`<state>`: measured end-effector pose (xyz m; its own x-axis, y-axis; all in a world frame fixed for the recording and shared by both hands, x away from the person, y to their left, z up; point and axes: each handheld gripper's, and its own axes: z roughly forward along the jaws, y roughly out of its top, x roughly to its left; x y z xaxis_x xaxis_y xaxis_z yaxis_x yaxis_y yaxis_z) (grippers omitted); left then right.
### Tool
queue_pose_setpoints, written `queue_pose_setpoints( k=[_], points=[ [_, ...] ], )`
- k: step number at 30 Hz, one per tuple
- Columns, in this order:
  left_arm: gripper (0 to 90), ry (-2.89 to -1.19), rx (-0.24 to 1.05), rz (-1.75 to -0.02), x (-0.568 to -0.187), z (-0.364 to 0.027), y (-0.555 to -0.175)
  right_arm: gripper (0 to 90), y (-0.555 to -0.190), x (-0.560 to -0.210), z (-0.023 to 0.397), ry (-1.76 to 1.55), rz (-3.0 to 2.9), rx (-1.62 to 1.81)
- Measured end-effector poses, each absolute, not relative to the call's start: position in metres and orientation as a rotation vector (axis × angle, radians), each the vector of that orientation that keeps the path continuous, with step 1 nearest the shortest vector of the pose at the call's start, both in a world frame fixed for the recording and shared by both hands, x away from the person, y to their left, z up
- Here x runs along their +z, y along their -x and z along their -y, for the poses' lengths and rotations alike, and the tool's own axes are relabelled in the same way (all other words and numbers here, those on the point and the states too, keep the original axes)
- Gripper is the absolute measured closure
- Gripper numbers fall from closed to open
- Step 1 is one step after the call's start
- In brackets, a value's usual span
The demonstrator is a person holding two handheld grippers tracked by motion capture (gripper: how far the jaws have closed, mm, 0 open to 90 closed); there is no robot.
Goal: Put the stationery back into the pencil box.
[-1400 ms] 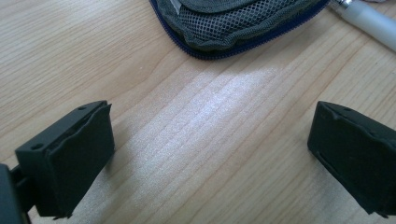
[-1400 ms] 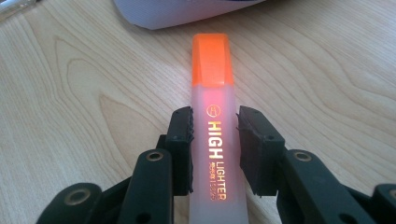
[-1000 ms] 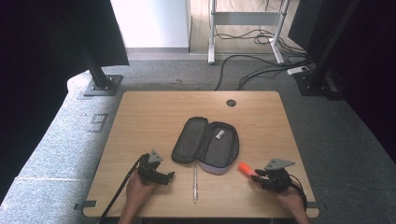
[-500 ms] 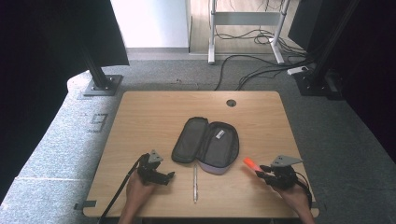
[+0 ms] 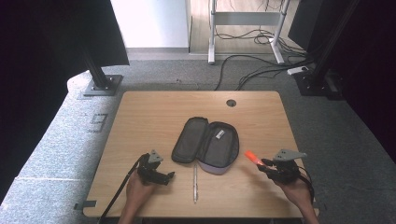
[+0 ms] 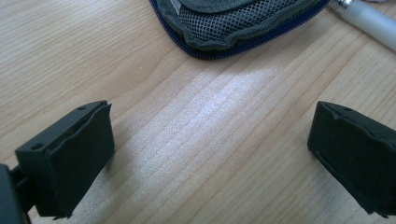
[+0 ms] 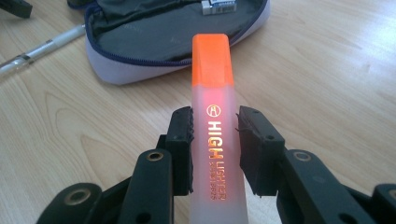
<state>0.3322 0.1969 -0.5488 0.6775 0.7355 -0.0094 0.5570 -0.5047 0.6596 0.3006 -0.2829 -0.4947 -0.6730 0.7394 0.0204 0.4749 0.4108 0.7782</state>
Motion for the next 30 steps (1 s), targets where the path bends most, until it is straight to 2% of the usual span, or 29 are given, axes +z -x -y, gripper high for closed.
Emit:
queue_pose_setpoints(
  k=[15,30],
  points=[
    [0.3,-2.246,0.361,-0.99,-0.549,-0.197,-0.332,65.5,-0.314,-0.482,0.274,-1.032,-2.336,1.148],
    [0.3,-2.246,0.361,-0.99,-0.549,-0.197,-0.332,65.4,-0.336,-0.473,0.244,-0.965,-2.361,1.144]
  ],
)
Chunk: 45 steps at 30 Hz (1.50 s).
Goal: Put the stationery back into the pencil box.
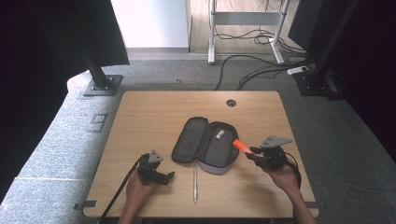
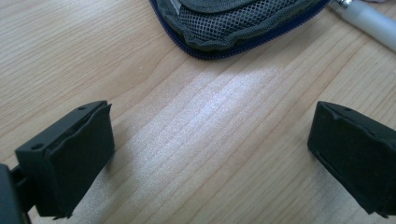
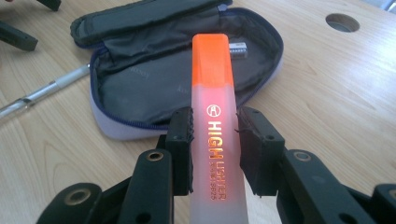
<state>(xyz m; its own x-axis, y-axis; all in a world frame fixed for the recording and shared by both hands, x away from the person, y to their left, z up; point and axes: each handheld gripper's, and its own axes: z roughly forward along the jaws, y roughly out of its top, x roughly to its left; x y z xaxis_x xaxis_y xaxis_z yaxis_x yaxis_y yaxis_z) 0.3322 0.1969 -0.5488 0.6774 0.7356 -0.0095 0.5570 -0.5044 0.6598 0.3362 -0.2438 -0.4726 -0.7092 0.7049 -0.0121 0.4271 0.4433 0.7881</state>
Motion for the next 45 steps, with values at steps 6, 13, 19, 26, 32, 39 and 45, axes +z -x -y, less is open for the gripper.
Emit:
queue_pose_setpoints(
  k=[6,13,19,26,32,39,45],
  points=[
    [0.3,-2.246,0.361,-0.989,-0.549,-0.197,-0.332,65.4,-0.345,-0.474,0.233,-0.954,-2.375,1.145],
    [0.3,-2.246,0.361,-0.989,-0.549,-0.197,-0.332,65.4,-0.355,-0.475,0.221,-0.935,-2.383,1.143],
    [0.3,-2.246,0.361,-0.989,-0.549,-0.197,-0.332,65.4,-0.363,-0.477,0.209,-0.919,-2.39,1.139],
    [0.3,-2.247,0.36,-0.988,-0.549,-0.197,-0.332,65.4,-0.372,-0.482,0.196,-0.912,-2.408,1.128],
    [0.3,-2.245,0.36,-0.989,-0.549,-0.197,-0.332,65.4,-0.38,-0.487,0.184,-0.9,-2.417,1.12],
    [0.3,-2.246,0.361,-0.989,-0.549,-0.197,-0.332,65.4,-0.388,-0.492,0.17,-0.881,-2.431,1.094],
    [0.3,-2.246,0.361,-0.99,-0.549,-0.197,-0.332,65.4,-0.394,-0.497,0.162,-0.883,-2.437,1.082]
  ],
)
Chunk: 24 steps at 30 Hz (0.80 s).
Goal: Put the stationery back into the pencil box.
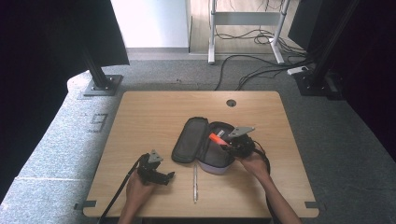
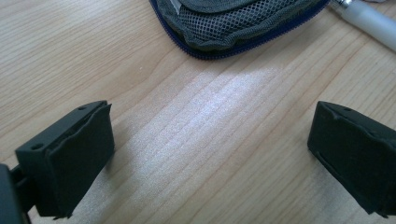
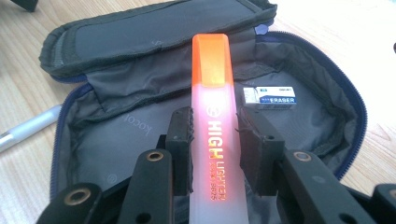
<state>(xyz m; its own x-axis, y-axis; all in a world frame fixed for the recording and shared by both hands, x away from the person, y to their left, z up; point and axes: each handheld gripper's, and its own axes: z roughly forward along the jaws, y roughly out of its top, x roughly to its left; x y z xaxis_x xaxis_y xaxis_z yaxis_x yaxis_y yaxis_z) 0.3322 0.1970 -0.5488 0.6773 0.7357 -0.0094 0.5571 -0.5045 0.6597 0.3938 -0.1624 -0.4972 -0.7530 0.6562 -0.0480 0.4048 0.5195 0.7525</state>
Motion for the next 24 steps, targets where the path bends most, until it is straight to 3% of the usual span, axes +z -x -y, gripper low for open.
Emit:
queue_pose_setpoints(
  k=[24],
  points=[
    [0.3,-2.246,0.361,-0.989,-0.549,-0.197,-0.332,65.3,-0.407,-0.522,0.148,-0.886,-2.482,0.999]
  ],
)
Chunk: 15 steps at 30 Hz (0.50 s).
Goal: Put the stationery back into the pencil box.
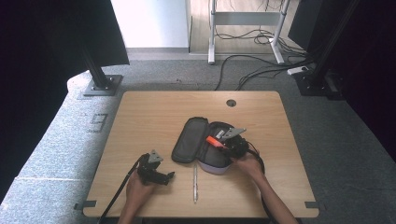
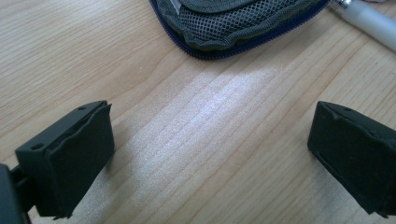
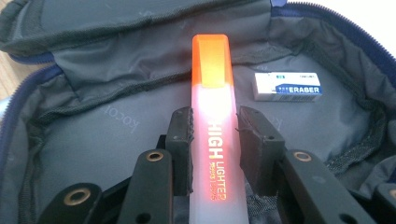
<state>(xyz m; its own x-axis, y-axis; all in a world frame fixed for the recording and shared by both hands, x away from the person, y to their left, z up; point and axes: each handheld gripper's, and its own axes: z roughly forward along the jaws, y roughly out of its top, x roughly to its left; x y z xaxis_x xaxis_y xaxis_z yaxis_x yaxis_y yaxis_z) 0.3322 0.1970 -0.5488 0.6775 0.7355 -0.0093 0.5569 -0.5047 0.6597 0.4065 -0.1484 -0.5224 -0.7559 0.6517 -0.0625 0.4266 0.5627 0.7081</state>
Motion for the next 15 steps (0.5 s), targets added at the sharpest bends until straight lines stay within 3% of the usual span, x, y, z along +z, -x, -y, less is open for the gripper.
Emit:
queue_pose_setpoints(
  k=[9,15],
  points=[
    [0.3,-2.246,0.361,-0.989,-0.5488,-0.197,-0.3322,64.2,-0.4093,-0.5255,0.15,-0.904,-2.5,1.003],
    [0.3,-2.246,0.361,-0.989,-0.5488,-0.197,-0.3322,52.7,-0.4093,-0.5233,0.1518,-0.923,-2.494,1.025]
  ],
)
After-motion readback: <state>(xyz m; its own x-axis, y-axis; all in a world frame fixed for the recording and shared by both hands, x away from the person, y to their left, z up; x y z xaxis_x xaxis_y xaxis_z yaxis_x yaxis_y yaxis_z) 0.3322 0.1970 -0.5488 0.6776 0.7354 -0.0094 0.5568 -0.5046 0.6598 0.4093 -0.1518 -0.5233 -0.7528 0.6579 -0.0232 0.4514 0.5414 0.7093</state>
